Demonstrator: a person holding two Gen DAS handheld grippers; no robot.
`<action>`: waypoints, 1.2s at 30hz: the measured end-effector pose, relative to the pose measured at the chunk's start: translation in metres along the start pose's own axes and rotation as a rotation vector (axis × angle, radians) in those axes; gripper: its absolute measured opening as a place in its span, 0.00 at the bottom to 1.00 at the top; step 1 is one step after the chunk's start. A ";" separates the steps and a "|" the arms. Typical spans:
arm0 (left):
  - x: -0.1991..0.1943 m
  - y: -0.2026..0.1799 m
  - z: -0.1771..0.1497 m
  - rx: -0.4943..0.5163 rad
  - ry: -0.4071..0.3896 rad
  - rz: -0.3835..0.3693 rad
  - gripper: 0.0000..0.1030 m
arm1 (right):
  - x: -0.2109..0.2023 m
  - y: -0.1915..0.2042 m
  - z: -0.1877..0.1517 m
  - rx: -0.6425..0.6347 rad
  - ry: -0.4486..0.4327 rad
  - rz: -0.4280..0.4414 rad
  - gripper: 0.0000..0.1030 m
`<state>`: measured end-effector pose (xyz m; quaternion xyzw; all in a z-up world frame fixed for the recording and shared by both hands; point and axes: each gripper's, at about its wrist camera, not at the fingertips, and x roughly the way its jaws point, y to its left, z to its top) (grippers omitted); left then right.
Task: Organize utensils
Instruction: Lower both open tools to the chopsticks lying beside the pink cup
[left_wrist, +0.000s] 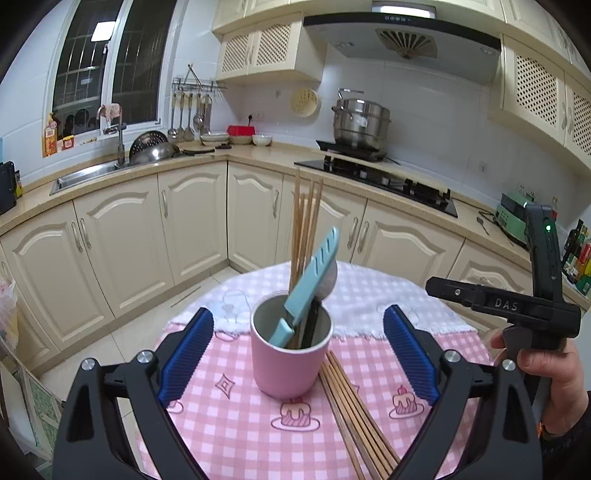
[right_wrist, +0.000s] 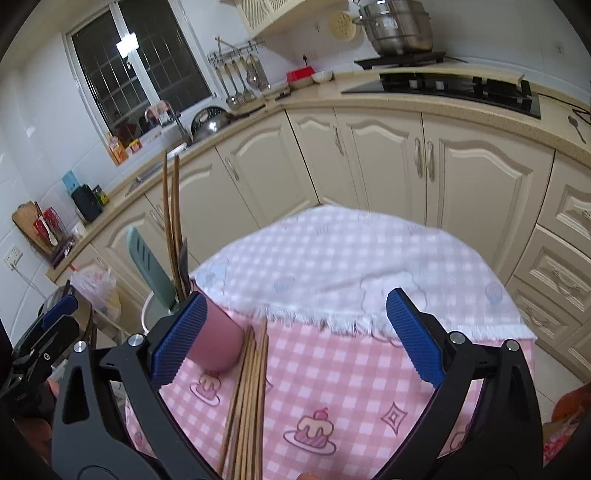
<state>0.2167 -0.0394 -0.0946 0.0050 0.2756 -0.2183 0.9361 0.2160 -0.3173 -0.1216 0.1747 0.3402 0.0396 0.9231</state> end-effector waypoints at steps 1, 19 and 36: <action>0.002 -0.001 -0.003 0.003 0.009 0.000 0.89 | 0.001 0.000 -0.002 -0.002 0.007 -0.001 0.93; 0.040 -0.019 -0.059 0.072 0.199 0.018 0.89 | 0.026 0.003 -0.040 -0.059 0.176 -0.032 0.93; 0.091 -0.027 -0.114 0.106 0.429 0.059 0.89 | 0.043 -0.009 -0.068 -0.089 0.283 -0.070 0.93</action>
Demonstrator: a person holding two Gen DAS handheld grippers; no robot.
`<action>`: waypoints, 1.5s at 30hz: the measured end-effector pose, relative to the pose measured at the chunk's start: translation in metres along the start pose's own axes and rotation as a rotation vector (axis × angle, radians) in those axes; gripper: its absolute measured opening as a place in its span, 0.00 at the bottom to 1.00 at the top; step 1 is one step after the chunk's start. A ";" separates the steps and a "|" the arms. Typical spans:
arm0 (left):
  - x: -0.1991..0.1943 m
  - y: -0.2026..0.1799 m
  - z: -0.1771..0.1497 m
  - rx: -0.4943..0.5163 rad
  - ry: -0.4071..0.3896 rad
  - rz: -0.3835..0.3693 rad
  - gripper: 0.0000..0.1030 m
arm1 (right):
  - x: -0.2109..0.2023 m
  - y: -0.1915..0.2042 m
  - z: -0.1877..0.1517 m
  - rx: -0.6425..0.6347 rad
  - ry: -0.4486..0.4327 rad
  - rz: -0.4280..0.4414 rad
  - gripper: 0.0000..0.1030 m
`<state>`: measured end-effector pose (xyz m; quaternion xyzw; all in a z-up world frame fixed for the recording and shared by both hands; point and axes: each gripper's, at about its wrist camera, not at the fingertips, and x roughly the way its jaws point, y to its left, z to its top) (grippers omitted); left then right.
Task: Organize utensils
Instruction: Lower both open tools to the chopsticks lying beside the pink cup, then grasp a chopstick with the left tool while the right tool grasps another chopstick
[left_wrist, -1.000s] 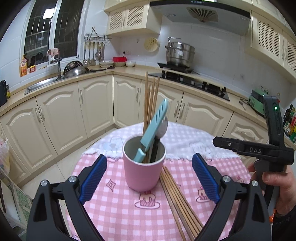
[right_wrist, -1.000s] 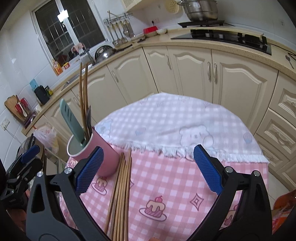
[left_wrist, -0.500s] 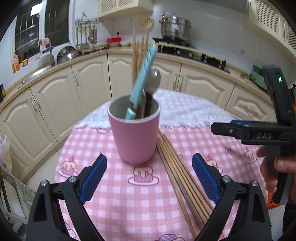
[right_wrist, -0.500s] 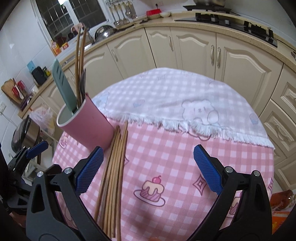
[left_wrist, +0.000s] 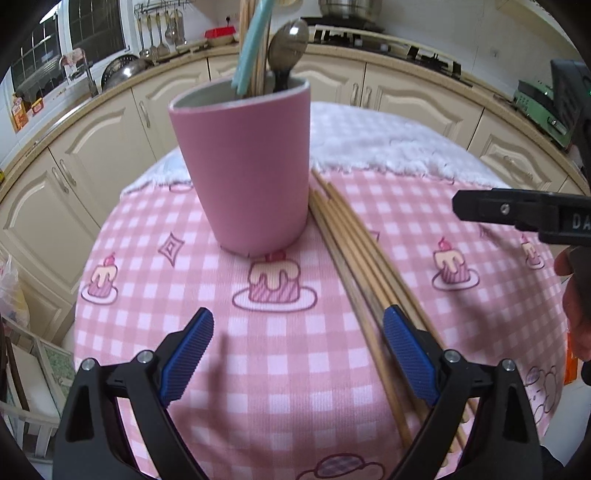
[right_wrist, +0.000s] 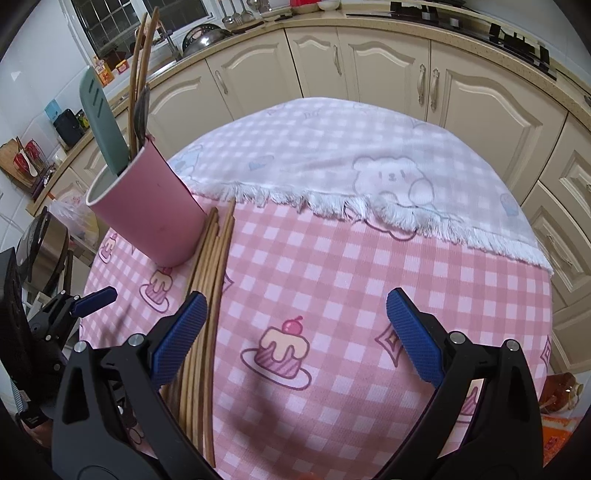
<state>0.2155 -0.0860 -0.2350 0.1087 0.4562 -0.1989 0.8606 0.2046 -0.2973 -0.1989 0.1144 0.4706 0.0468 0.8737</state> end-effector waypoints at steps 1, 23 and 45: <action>0.002 0.000 -0.001 -0.002 0.007 0.001 0.89 | 0.001 0.001 0.000 -0.005 0.004 0.000 0.93; 0.022 0.003 -0.001 0.006 0.022 0.024 0.89 | 0.040 0.042 -0.023 -0.205 0.128 -0.083 0.93; 0.034 -0.001 0.031 0.076 0.140 -0.030 0.44 | 0.066 0.057 0.015 -0.246 0.176 -0.120 0.63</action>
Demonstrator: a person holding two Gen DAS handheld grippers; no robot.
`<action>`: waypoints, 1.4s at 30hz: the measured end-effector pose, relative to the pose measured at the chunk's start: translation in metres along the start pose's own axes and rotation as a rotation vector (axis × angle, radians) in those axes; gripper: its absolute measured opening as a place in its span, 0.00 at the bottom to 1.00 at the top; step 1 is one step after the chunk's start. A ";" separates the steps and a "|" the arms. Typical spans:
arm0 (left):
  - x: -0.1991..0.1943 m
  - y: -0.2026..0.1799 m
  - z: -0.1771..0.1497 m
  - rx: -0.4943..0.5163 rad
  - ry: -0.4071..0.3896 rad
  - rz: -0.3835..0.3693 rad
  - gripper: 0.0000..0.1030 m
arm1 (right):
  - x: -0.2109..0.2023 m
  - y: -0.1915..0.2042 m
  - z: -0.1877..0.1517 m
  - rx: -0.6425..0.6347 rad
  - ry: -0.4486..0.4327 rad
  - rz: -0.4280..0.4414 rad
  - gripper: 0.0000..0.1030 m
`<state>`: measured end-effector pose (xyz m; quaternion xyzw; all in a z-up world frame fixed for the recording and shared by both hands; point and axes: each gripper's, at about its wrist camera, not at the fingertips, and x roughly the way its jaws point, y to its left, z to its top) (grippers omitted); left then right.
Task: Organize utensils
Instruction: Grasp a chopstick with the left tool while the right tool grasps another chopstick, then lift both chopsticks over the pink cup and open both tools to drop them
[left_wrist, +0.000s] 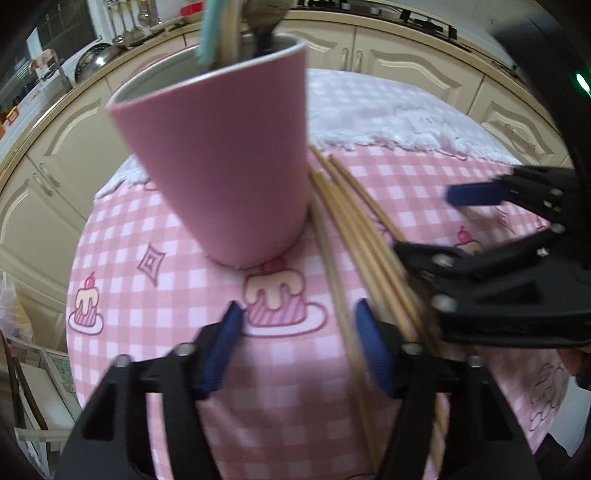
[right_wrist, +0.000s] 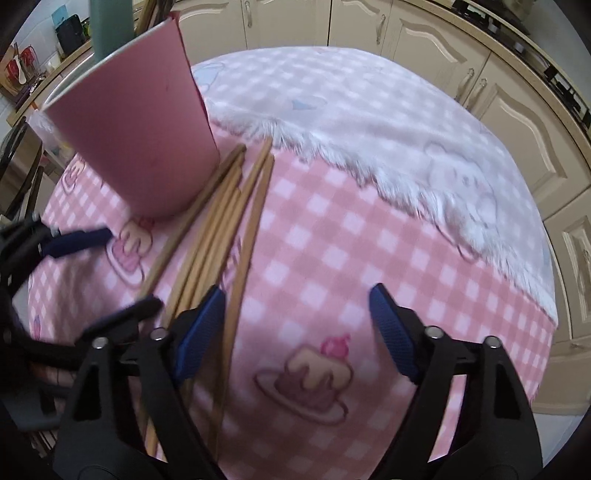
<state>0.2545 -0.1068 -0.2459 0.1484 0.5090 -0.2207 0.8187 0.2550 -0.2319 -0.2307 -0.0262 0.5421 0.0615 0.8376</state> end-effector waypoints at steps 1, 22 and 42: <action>-0.001 -0.002 0.002 0.001 0.001 -0.006 0.39 | -0.001 0.002 0.002 -0.007 -0.009 0.002 0.38; -0.058 0.001 -0.034 -0.043 -0.193 -0.115 0.05 | -0.066 -0.048 -0.038 0.183 -0.252 0.325 0.06; -0.149 0.013 -0.037 -0.090 -0.651 -0.125 0.05 | -0.135 -0.041 -0.023 0.167 -0.524 0.386 0.06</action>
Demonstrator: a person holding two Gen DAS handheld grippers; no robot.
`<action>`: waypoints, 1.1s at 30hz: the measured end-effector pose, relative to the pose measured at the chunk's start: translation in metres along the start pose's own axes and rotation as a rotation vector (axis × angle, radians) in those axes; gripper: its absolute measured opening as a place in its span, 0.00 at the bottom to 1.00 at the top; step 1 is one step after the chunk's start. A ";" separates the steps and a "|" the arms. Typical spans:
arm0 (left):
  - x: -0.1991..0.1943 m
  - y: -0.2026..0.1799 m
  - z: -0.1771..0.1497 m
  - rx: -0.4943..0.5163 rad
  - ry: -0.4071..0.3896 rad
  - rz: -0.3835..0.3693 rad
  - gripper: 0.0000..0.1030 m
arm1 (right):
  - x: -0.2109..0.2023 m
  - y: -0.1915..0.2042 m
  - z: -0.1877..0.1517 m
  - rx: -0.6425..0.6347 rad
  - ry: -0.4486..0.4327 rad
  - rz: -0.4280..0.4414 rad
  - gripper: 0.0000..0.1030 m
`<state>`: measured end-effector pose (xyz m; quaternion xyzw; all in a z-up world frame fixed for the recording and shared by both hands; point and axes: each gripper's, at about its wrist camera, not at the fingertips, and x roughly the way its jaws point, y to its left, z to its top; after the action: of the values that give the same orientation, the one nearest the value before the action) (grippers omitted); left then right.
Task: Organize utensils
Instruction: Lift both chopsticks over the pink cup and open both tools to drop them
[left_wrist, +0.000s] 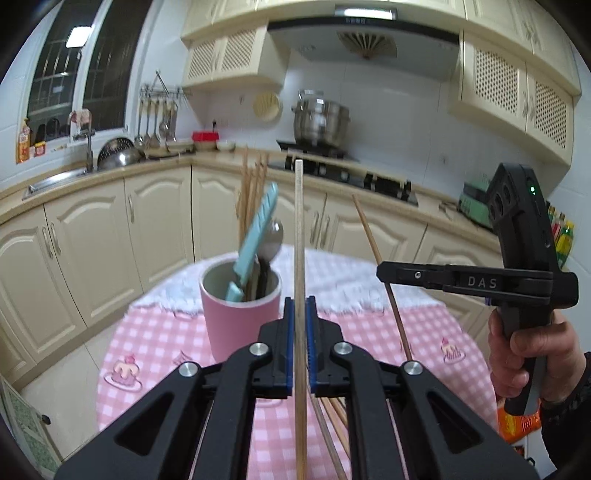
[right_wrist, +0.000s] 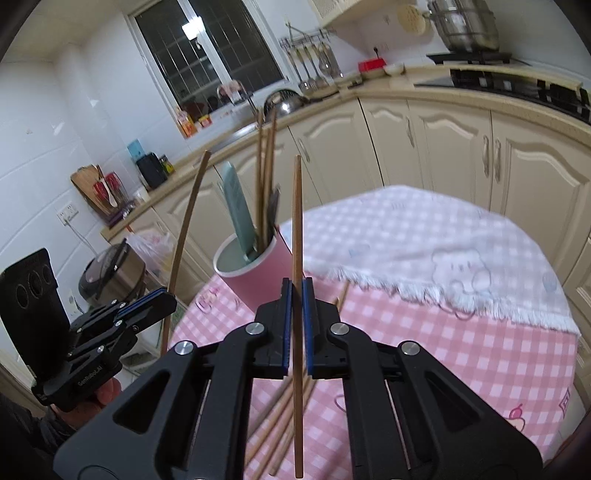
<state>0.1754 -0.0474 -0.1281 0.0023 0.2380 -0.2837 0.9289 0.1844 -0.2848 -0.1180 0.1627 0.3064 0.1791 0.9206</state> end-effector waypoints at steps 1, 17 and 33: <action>-0.002 0.002 0.003 -0.003 -0.015 0.004 0.05 | -0.002 0.002 0.004 -0.003 -0.016 0.006 0.06; -0.002 0.054 0.092 -0.119 -0.321 0.028 0.05 | -0.004 0.061 0.088 -0.102 -0.318 0.040 0.06; 0.052 0.067 0.109 -0.158 -0.381 0.012 0.05 | 0.036 0.042 0.103 0.007 -0.428 -0.017 0.06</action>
<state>0.2968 -0.0334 -0.0636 -0.1230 0.0796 -0.2538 0.9561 0.2654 -0.2516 -0.0408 0.1976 0.1059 0.1315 0.9656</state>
